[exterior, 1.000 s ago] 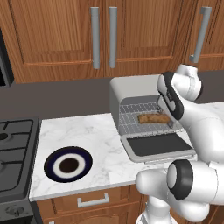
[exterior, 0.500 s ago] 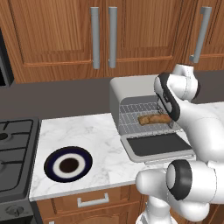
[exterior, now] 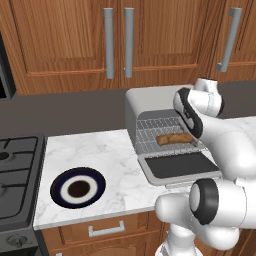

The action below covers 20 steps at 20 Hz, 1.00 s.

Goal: Pull the toaster oven rack outwards. Pick up the baguette from the plate and place it on the toaster oven rack. Close the toaster oven door fully and set the temperature to the lowest setting.

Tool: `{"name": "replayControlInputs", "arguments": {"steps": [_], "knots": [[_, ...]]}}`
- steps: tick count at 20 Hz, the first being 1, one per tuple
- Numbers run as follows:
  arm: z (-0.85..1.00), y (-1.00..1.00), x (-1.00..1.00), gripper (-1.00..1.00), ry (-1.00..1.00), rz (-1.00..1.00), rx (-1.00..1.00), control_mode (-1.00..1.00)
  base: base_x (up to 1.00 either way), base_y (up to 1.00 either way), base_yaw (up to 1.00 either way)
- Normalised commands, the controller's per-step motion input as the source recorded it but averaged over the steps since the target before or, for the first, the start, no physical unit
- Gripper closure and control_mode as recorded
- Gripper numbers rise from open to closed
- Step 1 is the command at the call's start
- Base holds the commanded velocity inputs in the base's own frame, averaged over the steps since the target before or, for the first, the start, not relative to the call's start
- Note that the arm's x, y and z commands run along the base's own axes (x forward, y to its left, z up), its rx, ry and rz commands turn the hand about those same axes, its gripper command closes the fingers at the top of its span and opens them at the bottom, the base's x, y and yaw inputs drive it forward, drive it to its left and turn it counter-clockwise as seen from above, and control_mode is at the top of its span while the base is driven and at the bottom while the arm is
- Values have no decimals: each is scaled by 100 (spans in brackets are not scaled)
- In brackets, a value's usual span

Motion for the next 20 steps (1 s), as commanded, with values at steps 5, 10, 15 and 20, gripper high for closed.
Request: {"name": "replayControlInputs", "arguments": {"steps": [5,10,15,20], "knots": [[-4,0,12,100,0,0,0,-100,0,0,0],[-7,0,16,100,0,0,0,-100,0,0,0],[-15,-1,15,100,0,0,0,-100,0,0,0],[-21,0,6,100,0,0,0,-100,0,0,0]]}}
